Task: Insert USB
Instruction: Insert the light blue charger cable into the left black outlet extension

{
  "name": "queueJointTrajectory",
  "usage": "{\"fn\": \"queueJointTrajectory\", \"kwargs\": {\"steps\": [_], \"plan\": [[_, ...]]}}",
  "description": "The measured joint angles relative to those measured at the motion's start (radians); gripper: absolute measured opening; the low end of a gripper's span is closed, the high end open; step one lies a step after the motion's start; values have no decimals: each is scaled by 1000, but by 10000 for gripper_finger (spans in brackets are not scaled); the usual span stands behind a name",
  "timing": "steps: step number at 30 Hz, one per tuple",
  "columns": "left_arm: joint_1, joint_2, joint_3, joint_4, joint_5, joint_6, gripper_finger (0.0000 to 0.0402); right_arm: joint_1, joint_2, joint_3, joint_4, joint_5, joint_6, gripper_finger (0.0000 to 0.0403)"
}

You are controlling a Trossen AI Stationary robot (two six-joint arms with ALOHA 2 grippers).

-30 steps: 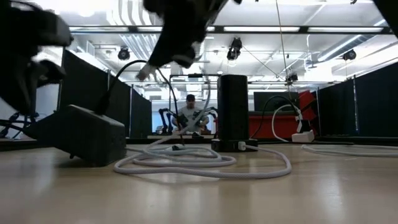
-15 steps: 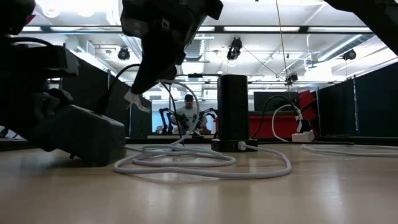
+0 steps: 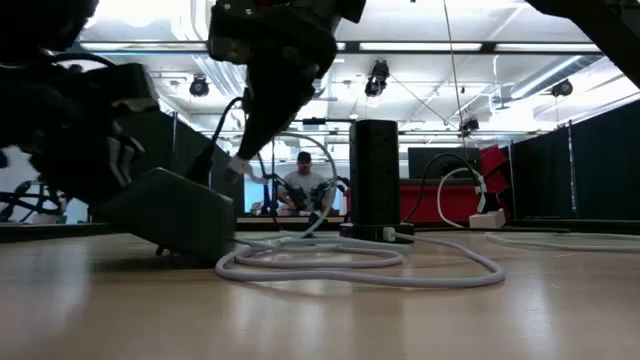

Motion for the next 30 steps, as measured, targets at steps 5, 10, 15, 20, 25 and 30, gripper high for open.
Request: {"fn": "queueJointTrajectory", "kwargs": {"steps": [5,10,15,20,25,30], "plan": [[43,2,6,31,-10,9,0,1,0,0,-14,-4,13,0],[59,6,23,95,-10,13,0,0,0,0,-38,-7,104,0],[60,8,29,91,-14,13,0,5,-1,-1,-73,-53,219,0],[60,12,29,75,-17,8,0,23,-4,-1,-59,-50,235,0],[58,13,28,48,-10,12,0,26,0,-2,-51,-28,247,0],[55,14,26,21,-2,15,0,30,3,-3,-42,-6,260,0]]}}
